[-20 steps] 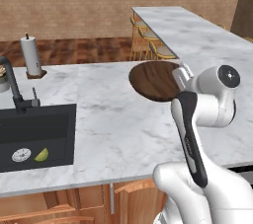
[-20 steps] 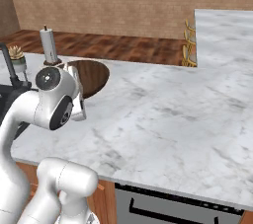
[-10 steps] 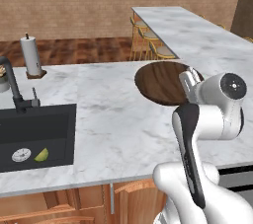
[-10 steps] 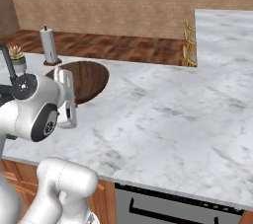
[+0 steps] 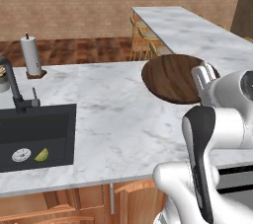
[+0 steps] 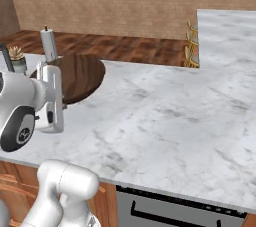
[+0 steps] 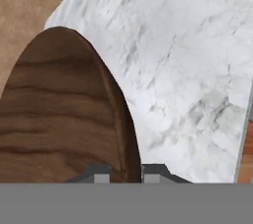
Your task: Clear the mugs and bowl far away from the sink.
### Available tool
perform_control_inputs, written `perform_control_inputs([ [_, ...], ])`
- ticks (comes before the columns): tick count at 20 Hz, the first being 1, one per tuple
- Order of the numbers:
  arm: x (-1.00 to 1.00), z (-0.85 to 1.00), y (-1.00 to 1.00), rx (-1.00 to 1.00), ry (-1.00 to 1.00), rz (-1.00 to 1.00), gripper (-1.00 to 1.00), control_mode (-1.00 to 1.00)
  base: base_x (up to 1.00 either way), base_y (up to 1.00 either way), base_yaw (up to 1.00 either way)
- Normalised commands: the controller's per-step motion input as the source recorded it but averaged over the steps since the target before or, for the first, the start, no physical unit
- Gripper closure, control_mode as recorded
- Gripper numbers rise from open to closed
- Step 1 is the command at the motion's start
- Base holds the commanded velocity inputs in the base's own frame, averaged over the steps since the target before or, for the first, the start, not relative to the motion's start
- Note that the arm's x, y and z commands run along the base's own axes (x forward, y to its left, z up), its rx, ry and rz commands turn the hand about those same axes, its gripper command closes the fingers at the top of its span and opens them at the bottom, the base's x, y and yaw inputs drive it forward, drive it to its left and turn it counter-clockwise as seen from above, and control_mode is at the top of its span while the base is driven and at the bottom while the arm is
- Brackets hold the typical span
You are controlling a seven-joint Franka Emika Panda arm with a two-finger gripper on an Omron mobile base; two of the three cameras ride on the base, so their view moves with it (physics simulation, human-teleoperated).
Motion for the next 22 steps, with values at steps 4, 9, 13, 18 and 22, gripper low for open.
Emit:
perform_control_inputs([
  [4,-0.14,0.13,0.00,0.00,-0.02,0.00,1.00,1.00,-0.39,0.00,0.04],
  [9,0.00,0.00,0.00,0.00,0.00,0.00,1.00,1.00,-0.62,0.47,0.37],
  [13,0.00,0.00,0.00,0.00,0.00,0.00,1.00,1.00,0.00,0.82,0.67],
  [18,0.00,0.00,0.00,0.00,0.00,0.00,1.00,1.00,0.00,0.84,0.74],
  [22,0.00,0.00,0.00,0.00,0.00,0.00,1.00,1.00,0.00,0.81,0.79],
])
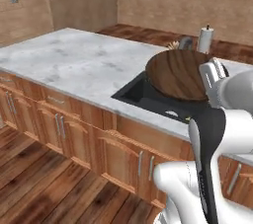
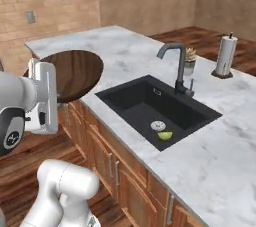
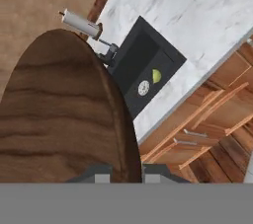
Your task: Clear the mugs and bowl far away from the sink.
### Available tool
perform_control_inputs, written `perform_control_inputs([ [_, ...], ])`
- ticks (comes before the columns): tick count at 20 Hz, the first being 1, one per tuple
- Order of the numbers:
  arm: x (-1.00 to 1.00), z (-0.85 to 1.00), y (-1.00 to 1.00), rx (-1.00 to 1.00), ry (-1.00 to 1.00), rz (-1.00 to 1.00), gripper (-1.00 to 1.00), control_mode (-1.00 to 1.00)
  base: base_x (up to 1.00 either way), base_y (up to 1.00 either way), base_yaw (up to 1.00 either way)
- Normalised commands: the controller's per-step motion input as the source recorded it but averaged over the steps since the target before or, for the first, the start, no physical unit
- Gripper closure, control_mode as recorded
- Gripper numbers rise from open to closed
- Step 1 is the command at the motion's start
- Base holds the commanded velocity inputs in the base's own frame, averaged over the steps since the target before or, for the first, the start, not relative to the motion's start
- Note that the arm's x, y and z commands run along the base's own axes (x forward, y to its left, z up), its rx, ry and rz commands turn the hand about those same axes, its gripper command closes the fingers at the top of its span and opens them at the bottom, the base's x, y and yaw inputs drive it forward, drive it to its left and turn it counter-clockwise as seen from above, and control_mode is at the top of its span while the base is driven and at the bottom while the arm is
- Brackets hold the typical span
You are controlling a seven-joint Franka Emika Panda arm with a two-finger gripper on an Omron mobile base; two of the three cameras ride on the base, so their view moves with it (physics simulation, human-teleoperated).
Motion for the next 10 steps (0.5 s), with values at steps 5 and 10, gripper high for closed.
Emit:
perform_control_inputs([
  [5,0.00,0.00,0.00,0.00,0.00,0.00,1.00,1.00,0.03,0.46,0.85],
  [10,0.00,0.00,0.00,0.00,0.00,0.00,1.00,1.00,0.08,0.00,0.96],
])
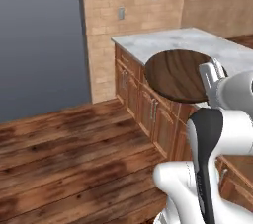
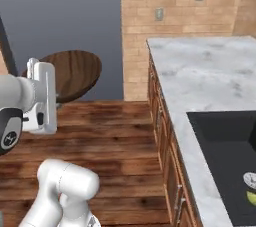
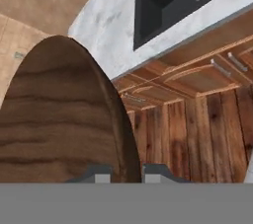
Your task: Clear the mugs and bowl far away from the sink.
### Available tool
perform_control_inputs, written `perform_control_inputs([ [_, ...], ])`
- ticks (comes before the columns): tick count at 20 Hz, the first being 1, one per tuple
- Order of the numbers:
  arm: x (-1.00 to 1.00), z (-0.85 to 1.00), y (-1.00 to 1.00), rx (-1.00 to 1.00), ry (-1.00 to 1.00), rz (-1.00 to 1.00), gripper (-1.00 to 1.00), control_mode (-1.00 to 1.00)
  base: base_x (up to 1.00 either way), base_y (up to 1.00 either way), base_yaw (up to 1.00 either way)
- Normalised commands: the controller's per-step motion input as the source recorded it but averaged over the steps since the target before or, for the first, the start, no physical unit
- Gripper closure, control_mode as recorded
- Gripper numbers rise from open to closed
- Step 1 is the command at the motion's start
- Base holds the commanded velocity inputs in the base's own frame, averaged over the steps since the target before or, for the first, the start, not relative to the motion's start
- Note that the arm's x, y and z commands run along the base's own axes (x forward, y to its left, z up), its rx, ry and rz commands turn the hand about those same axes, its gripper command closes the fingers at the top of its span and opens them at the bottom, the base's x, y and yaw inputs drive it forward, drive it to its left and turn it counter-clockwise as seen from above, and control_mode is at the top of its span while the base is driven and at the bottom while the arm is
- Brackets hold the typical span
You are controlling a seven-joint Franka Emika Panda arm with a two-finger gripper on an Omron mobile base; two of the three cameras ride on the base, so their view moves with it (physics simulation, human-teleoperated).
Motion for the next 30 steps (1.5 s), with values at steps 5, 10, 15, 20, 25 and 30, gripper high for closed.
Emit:
perform_control_inputs([
  [5,0.00,0.00,0.00,0.00,0.00,0.00,1.00,1.00,0.07,0.00,0.98],
  [10,0.00,0.00,0.00,0.00,0.00,0.00,1.00,1.00,0.07,0.00,0.98],
  [15,0.00,0.00,0.00,0.00,0.00,0.00,1.00,1.00,0.38,-0.05,0.86],
  [20,0.00,0.00,0.00,0.00,0.00,0.00,1.00,1.00,1.00,-0.39,0.37],
  [25,0.00,0.00,0.00,0.00,0.00,0.00,1.00,1.00,1.00,-0.11,0.29],
  [30,0.00,0.00,0.00,0.00,0.00,0.00,1.00,1.00,1.00,-0.15,0.31],
])
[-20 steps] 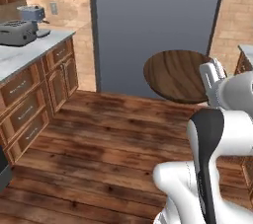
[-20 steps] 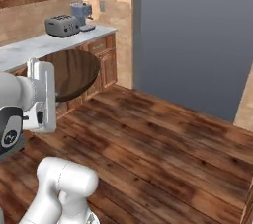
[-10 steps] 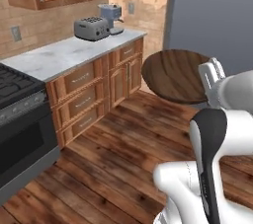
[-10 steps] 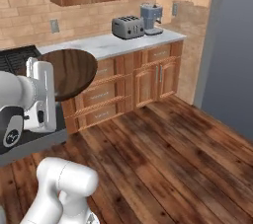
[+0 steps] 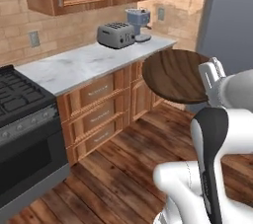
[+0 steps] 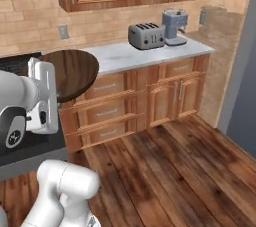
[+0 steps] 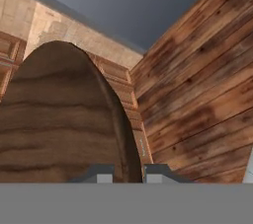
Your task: Clear the mugs and bowl far away from the sink.
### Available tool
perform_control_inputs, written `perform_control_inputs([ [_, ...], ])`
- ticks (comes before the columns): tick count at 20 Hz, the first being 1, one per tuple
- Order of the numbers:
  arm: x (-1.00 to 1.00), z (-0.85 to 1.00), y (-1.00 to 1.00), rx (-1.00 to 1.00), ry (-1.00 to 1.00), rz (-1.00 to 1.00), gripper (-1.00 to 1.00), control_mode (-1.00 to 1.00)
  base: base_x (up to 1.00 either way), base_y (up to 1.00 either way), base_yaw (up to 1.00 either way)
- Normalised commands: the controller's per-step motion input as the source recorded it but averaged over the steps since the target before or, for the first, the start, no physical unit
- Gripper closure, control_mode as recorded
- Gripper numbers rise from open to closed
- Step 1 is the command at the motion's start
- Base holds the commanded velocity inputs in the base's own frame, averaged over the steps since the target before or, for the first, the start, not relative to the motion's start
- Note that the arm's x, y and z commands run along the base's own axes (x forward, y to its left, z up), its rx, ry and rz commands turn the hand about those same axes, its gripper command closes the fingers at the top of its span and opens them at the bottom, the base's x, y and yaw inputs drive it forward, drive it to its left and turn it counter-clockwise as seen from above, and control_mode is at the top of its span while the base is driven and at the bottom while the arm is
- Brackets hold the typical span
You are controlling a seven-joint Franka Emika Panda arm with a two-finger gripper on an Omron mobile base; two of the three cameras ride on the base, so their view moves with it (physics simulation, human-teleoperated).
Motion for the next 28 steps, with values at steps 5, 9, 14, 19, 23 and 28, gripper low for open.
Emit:
perform_control_inputs([
  [5,0.00,0.00,0.00,0.00,0.00,0.00,1.00,1.00,1.00,-0.05,0.36],
  [9,0.00,0.00,0.00,0.00,0.00,0.00,1.00,1.00,1.00,-0.29,0.52],
  [14,0.00,0.00,0.00,0.00,0.00,0.00,1.00,1.00,1.00,-0.42,0.48],
  [19,0.00,0.00,0.00,0.00,0.00,0.00,1.00,1.00,1.00,-0.49,0.41],
  [23,0.00,0.00,0.00,0.00,0.00,0.00,1.00,1.00,0.72,-0.61,0.31],
  [28,0.00,0.00,0.00,0.00,0.00,0.00,1.00,1.00,0.74,-0.20,0.21],
])
